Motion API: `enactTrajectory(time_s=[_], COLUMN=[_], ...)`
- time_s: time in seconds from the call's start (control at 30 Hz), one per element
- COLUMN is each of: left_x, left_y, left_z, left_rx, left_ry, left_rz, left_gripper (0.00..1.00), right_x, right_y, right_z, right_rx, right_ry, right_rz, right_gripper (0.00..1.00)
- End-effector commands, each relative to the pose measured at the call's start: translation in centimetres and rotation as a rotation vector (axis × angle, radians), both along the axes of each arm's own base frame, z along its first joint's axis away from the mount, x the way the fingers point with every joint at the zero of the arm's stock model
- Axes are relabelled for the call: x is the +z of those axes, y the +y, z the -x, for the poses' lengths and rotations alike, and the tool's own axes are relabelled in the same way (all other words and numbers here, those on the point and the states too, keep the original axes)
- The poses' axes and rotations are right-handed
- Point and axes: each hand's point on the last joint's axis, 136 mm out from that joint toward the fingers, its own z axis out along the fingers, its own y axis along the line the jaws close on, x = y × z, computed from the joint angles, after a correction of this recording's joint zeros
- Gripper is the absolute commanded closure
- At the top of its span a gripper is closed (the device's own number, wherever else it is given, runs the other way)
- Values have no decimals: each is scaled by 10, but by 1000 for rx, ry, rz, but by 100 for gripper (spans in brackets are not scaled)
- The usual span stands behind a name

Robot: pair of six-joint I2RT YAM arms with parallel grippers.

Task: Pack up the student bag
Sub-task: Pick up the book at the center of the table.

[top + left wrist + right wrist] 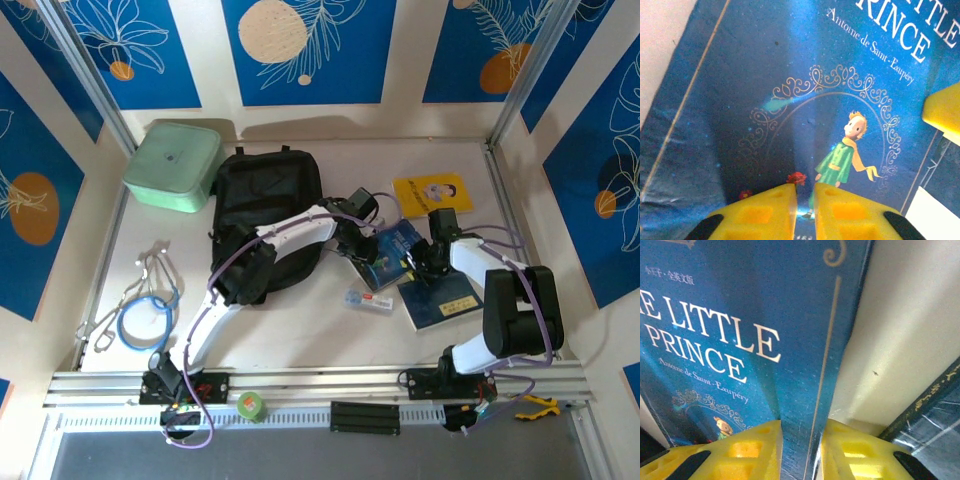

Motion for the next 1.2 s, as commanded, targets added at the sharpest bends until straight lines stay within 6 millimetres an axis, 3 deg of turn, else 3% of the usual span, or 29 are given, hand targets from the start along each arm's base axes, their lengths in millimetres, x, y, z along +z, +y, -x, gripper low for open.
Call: enactTrajectory(time_s=[0.0, 0.23, 0.57, 0.83, 1.0, 1.07, 1.17], left_x=[-65, -81, -82, -76, -57, -40, 2], left_y=[26, 42, 42, 41, 35, 29, 19], left_z=[40, 48, 46, 45, 39, 34, 21], left_rx=[-67, -88, -94, -99, -101, -96, -68], left_ry=[116, 120, 104, 95, 67, 49, 12], left_rz=[-185, -247, -252, -243, -213, -180, -95], left_gripper=[86, 89, 90, 90, 88, 85, 74], right_x=[26, 35, 41, 36, 41, 43, 50], right_y=[16, 26, 50, 38, 33, 32, 31], right_z=[-21, -21, -20, -16, -21, -23, -26], right_rx=[54, 65, 101, 115, 151, 168, 199], right_ry=[-80, -95, -102, -102, -150, -176, -226], right_rz=[-55, -96, -160, -58, -20, -21, -29], right_gripper=[75, 77, 79, 93, 100, 100, 100])
